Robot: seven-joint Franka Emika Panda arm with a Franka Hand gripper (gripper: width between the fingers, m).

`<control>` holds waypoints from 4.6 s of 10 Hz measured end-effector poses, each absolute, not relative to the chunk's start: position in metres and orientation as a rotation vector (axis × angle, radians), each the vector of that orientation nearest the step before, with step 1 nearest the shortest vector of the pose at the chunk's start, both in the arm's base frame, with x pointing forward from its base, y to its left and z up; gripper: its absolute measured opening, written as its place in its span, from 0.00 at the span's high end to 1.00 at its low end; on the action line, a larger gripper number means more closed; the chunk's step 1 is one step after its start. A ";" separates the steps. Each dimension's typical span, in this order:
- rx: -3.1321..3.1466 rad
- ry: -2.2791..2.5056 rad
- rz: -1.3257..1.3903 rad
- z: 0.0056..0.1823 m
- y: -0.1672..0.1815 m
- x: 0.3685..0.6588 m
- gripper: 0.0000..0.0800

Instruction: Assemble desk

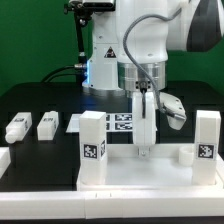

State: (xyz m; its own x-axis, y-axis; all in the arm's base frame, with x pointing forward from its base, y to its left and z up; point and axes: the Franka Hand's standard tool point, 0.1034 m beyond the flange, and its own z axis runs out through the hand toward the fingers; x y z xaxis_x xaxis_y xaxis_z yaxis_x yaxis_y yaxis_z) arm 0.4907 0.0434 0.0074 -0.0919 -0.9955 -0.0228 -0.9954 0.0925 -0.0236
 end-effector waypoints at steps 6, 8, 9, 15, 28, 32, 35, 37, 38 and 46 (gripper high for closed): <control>-2.104 2.293 -0.002 0.006 0.044 0.489 0.66; -2.115 2.282 -0.004 0.006 0.044 0.490 0.94; -2.159 2.241 -0.006 0.006 0.043 0.490 0.94; -2.839 1.327 -0.067 0.015 -0.024 0.483 0.94; -3.103 -0.648 0.026 0.027 -0.068 0.524 0.94; -2.866 -1.425 0.112 0.028 -0.065 0.552 0.94; -2.592 -1.864 0.126 0.030 -0.059 0.564 0.94; -2.402 -2.125 0.098 0.022 -0.043 0.580 0.94; -2.383 -2.145 0.105 0.022 -0.048 0.579 0.94; -2.384 -2.173 -0.010 0.036 -0.008 0.619 0.94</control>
Offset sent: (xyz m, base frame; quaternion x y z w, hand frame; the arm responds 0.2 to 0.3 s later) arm 0.0000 0.0000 0.0000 0.0000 0.0000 0.0000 1.0000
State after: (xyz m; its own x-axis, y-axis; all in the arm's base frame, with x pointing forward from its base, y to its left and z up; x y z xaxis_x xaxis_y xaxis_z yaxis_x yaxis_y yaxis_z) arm 0.6194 -0.0082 0.0361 0.0939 0.9942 -0.0522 0.9937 -0.0904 0.0661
